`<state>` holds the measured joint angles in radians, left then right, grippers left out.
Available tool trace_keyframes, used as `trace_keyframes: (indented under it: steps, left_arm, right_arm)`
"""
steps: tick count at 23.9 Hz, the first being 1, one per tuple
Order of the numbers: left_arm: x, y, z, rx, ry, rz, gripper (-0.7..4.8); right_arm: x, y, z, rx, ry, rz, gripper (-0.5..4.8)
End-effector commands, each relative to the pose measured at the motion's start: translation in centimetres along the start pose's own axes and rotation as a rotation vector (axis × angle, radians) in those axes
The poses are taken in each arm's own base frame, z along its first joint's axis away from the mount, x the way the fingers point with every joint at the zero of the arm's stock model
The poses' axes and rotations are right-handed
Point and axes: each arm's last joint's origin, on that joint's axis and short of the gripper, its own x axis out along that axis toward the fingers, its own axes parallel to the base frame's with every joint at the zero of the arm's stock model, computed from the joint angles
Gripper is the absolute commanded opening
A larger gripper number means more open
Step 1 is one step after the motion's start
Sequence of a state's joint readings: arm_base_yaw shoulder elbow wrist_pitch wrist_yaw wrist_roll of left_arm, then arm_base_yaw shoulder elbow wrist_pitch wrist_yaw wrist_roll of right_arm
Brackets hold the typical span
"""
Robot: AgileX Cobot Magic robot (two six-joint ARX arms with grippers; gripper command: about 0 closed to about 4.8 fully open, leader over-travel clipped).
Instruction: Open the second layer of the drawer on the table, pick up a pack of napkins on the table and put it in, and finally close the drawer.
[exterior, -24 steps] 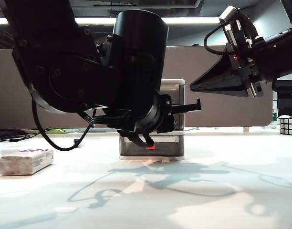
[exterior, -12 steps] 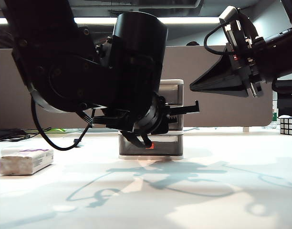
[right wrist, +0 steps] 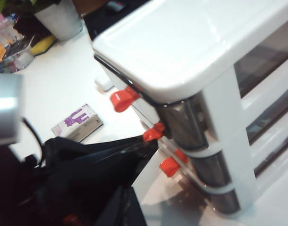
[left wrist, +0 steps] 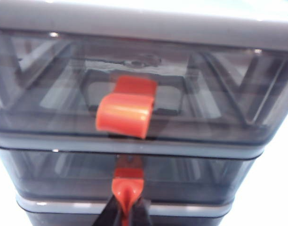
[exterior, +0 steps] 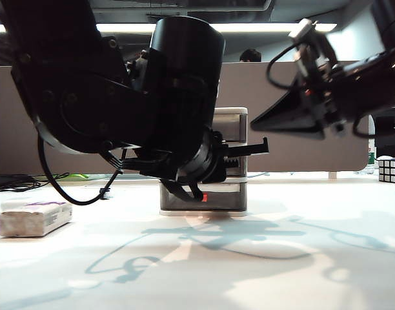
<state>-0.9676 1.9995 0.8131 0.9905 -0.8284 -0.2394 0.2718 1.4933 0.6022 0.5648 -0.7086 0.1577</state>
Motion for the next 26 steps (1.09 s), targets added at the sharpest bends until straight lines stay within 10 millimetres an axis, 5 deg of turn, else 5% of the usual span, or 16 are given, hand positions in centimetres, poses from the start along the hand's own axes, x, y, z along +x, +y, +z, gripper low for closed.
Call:
trace_keyframes:
  steps: [1,15,26]
  left_arm:
    - [-0.5,-0.2,-0.2,0.015,0.008,-0.007,-0.06]
    - [-1.6,0.2,-0.2,0.016,0.016,-0.019,-0.06]
    - [-5.3,-0.6,-1.1,0.016,0.037,-0.076,-0.06]
  right_arm:
    - [0.9,-0.2,0.5,-0.025,-0.015,0.05,-0.05]
    - [3.4,-1.1,1.9,-0.059,-0.044,0.05,-0.05]
    - [5.2,-1.7,2.8,-0.066,-0.044,0.057,-0.05]
